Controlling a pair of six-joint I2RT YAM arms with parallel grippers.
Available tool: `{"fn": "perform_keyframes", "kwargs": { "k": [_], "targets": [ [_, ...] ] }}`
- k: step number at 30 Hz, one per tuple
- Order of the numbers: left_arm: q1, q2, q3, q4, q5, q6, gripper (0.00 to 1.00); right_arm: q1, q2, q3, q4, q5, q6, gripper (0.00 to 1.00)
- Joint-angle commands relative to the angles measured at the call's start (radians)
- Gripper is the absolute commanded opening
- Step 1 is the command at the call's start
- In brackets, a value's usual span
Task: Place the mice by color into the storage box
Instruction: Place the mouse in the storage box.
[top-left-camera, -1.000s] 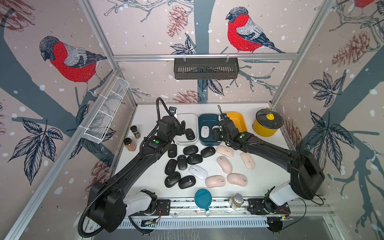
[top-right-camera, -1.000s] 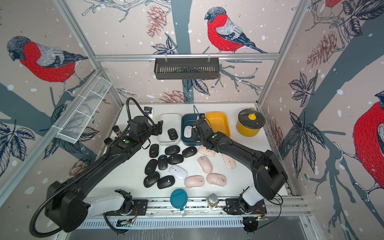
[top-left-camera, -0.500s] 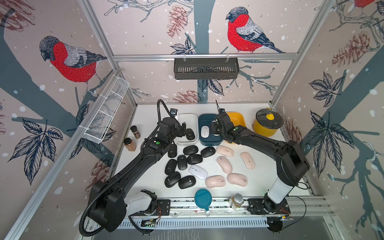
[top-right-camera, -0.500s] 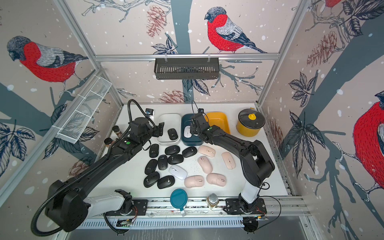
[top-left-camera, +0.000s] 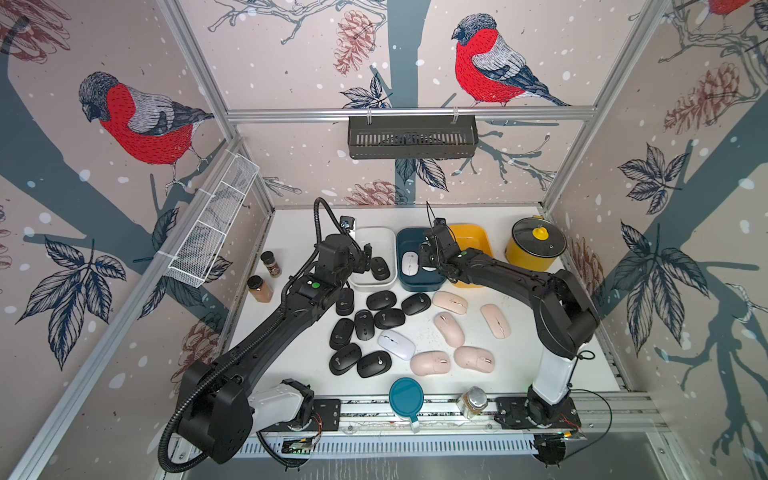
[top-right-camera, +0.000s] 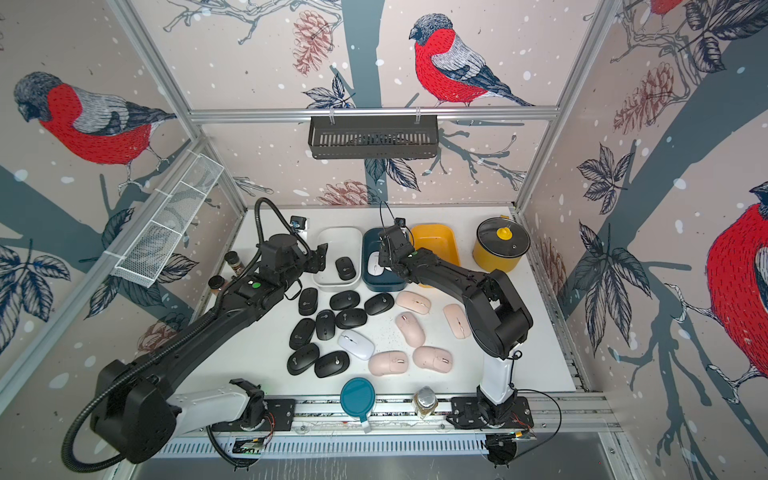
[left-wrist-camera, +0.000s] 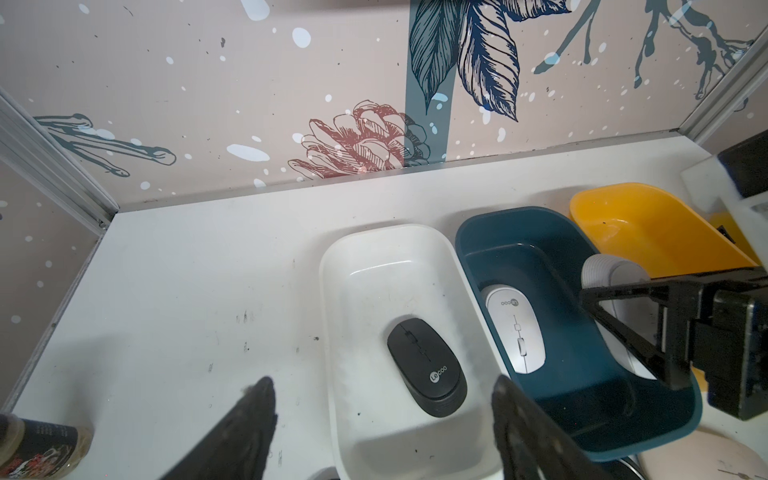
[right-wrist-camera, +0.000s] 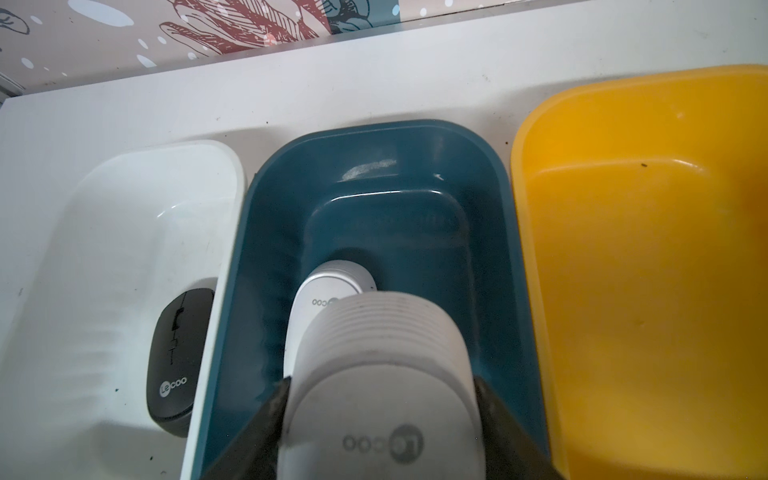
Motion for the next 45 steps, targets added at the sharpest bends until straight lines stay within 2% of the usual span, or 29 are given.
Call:
{"fn": "perform_keyframes", "kwargs": {
  "k": [1,15,21,45],
  "targets": [
    [-0.001,0.0,0.004,0.02,-0.021,0.004,0.8,0.001,0.013,0.014,0.024,0.006,0.017,0.57],
    [-0.01,-0.036,0.049,-0.076,-0.043,-0.017,0.8,-0.005,0.084,0.075,-0.021,0.028,0.018,0.57],
    [-0.01,-0.094,-0.036,-0.042,-0.055,-0.012,0.81,-0.007,0.127,0.105,-0.05,0.035,0.021,0.58],
    [-0.009,-0.09,-0.054,-0.014,-0.027,-0.01,0.81,-0.016,0.216,0.158,-0.104,0.077,0.053,0.6]
  ]
}}
